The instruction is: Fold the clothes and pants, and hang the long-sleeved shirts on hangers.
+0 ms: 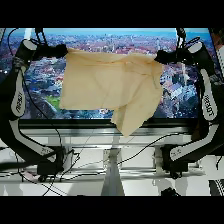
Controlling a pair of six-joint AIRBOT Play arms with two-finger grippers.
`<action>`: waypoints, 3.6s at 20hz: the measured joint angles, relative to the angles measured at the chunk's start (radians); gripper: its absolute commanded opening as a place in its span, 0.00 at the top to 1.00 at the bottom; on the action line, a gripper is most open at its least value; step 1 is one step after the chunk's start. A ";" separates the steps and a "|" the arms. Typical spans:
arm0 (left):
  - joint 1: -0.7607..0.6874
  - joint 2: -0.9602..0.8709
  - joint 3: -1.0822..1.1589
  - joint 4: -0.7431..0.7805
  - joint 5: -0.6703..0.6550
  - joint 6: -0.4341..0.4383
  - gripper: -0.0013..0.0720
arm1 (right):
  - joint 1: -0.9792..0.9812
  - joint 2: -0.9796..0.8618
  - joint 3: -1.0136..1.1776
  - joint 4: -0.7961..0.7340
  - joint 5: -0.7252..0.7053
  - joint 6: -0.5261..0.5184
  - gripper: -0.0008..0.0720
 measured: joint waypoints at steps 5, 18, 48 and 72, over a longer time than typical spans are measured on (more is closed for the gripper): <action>0.080 0.020 0.000 0.011 -0.232 0.000 0.97 | -0.022 -0.004 0.053 -0.050 0.261 0.005 0.97; 0.065 -0.052 0.000 0.186 -0.496 -0.001 0.97 | -0.027 -0.007 0.036 -0.227 0.587 0.001 0.97; 0.093 0.793 -0.243 0.249 -0.543 0.042 0.97 | -0.027 0.789 -0.865 -0.146 0.416 0.074 0.39; 0.097 0.723 -0.468 0.381 -0.463 0.045 0.97 | -0.027 0.630 -1.157 0.170 0.084 -0.079 0.57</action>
